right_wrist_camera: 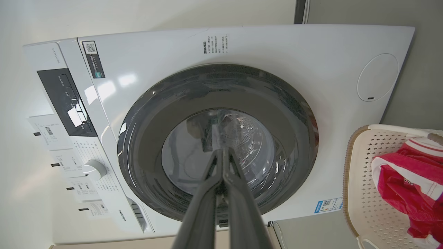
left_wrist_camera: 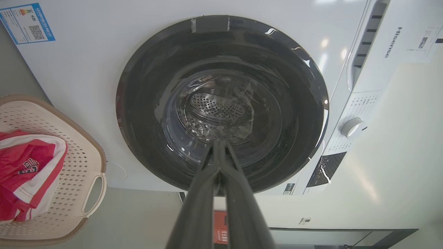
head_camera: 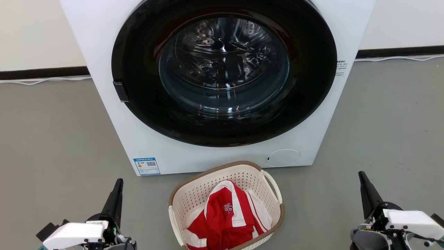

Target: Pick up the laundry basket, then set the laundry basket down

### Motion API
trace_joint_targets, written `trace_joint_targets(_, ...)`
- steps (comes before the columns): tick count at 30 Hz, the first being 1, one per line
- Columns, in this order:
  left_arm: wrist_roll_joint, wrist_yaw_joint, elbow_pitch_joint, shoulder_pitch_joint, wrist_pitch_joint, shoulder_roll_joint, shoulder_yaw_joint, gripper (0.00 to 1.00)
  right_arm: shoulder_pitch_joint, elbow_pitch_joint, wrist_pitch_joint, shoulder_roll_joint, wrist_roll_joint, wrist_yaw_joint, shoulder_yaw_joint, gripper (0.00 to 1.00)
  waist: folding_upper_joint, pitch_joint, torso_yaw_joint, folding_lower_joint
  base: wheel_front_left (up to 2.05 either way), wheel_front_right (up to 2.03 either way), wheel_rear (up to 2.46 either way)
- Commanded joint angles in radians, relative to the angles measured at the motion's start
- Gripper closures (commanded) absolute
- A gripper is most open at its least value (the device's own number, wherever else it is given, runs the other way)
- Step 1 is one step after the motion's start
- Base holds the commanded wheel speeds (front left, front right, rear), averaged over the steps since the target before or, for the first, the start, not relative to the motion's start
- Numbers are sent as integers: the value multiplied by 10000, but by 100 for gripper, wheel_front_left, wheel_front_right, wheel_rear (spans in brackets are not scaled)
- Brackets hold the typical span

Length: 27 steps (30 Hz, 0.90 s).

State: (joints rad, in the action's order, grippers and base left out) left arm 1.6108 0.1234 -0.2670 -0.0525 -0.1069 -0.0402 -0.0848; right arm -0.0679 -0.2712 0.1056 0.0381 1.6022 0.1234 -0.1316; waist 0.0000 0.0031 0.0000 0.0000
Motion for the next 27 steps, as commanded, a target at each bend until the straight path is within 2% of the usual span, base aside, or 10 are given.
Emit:
trace_joint_targets(1, -20, 73, 221, -555, -61, -100, -287, 100, -400, 265, 73, 121, 69, 73, 183, 100, 0, 0, 0, 0, 0, 0, 0)
trace_joint_targets(12, -20, 73, 221, -555, -61, -100, -287, 100, -400, 265, 73, 121, 69, 73, 183, 100, 0, 0, 0, 0, 0, 0, 0)
trace_joint_targets(13, -2, 0, 1, 0, 2, 0, 0, 0, 0, 1, -2, 0, -1, 0, 2, 0, 0, 0, 0, 0, 0, 0, 0)
trace_joint_targets(15, -3, -6, -210, 107, 24, 44, 8, 0, 129, -172, -9, -48, -6, -4, 31, 0, 0, 0, 0, 0, 0, 0, 0)
trace_joint_targets(16, -5, -14, -470, 348, 25, 103, 17, 100, 372, -431, -10, -122, -6, -6, 43, 100, 0, 0, 0, 0, 0, 0, 0)
trace_joint_targets(17, -20, -15, -510, 399, 45, 112, 31, 0, 433, -469, -29, -132, -12, -5, 60, 0, 0, 1, 0, 0, 0, 0, 0)
trace_joint_targets(23, -201, -48, -337, 441, 221, 101, 98, 0, 440, -389, -206, -120, -123, -1, 178, 0, 0, -20, -7, 23, 0, 0, 0)
trace_joint_targets(27, -404, -103, -176, 479, 338, 94, 131, 0, 445, -337, -323, -112, -304, 1, 237, 0, 0, -2, -11, 2, 0, 0, 0)
